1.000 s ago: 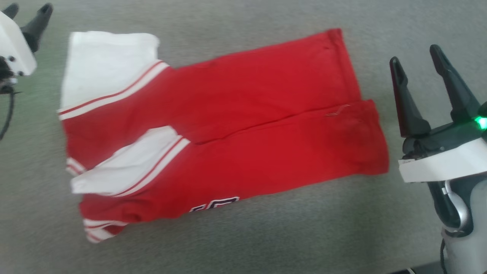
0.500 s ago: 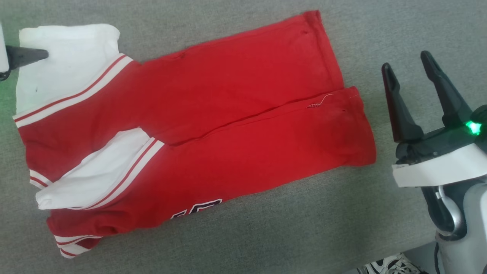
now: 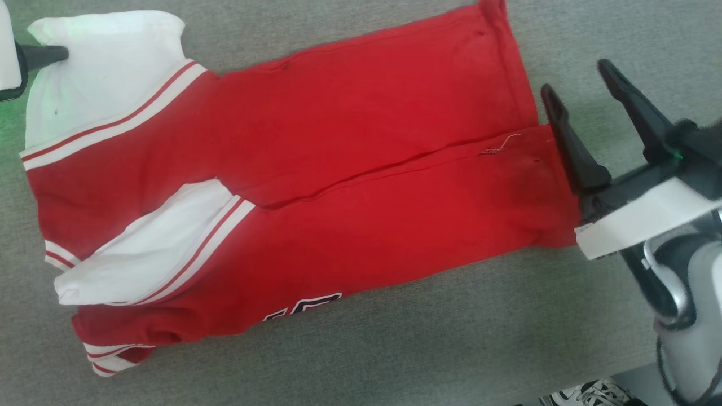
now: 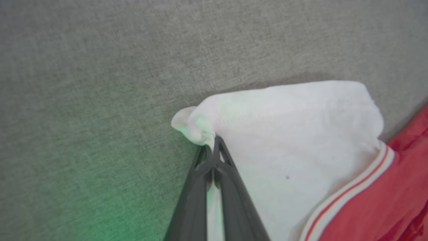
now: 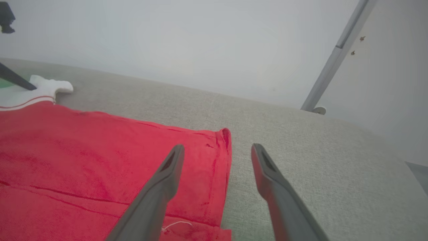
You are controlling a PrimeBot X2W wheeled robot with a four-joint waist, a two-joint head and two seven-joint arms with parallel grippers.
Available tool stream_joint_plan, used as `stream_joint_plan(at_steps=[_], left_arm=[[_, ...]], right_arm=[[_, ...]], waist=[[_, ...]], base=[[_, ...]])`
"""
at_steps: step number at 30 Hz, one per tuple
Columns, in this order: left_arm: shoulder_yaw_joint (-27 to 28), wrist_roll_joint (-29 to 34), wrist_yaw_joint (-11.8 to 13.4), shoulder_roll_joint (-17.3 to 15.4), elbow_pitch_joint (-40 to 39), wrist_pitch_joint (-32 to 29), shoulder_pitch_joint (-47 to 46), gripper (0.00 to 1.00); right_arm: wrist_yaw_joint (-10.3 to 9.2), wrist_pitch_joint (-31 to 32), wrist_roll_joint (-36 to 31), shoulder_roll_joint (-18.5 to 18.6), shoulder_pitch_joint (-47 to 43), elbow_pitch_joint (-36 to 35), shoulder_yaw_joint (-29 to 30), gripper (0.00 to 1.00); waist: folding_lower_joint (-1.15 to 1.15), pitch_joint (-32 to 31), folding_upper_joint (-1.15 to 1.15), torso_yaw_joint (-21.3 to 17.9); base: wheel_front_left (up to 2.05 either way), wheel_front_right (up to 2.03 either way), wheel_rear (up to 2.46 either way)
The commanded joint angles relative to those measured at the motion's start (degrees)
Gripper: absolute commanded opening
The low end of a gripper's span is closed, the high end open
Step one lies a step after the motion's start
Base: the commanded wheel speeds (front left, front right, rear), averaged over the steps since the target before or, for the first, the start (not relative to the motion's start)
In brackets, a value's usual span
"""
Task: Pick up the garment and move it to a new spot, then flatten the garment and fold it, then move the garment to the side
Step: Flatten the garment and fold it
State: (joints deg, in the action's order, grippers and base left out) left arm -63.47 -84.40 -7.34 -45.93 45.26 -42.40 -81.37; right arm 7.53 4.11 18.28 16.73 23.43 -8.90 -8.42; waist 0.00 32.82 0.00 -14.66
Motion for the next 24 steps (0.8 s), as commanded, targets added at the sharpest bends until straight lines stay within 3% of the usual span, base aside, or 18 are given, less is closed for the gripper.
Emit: stream_joint_plan(at_steps=[1,11,15,19,24], left_arm=[[-1.29,0.05,-0.19,1.92,-0.48,-0.26,2.10,0.00],[-1.66,0.35,-0.20,3.66,-3.76,0.68,0.62,0.00],[-1.80,0.29,-0.19,3.90,-4.06,0.89,0.36,0.00],[-2.29,0.53,-0.15,4.25,-4.91,1.01,-0.06,0.00],[-2.39,0.47,-0.15,5.00,-5.93,1.80,-0.80,0.00]], right_arm=[[-0.10,1.75,0.23,1.75,2.26,0.96,-1.27,1.00],[-0.09,16.05,7.68,10.12,19.67,15.35,-10.07,1.00],[-0.10,21.77,11.60,10.59,25.62,19.62,-12.06,1.00],[-0.09,31.64,16.56,10.36,31.76,24.44,-15.14,1.00],[-0.10,40.12,18.54,9.21,37.39,30.55,-16.75,1.00]], waist=[[0.00,0.40,0.00,0.47],[0.00,2.57,0.00,3.40],[0.00,3.08,0.00,4.09],[0.00,3.61,0.00,4.81],[0.00,4.12,0.00,5.42]], base=[[0.00,0.00,0.00],[0.00,0.00,0.00],[0.00,0.00,0.00],[0.00,0.00,0.00],[0.00,0.00,0.00]])
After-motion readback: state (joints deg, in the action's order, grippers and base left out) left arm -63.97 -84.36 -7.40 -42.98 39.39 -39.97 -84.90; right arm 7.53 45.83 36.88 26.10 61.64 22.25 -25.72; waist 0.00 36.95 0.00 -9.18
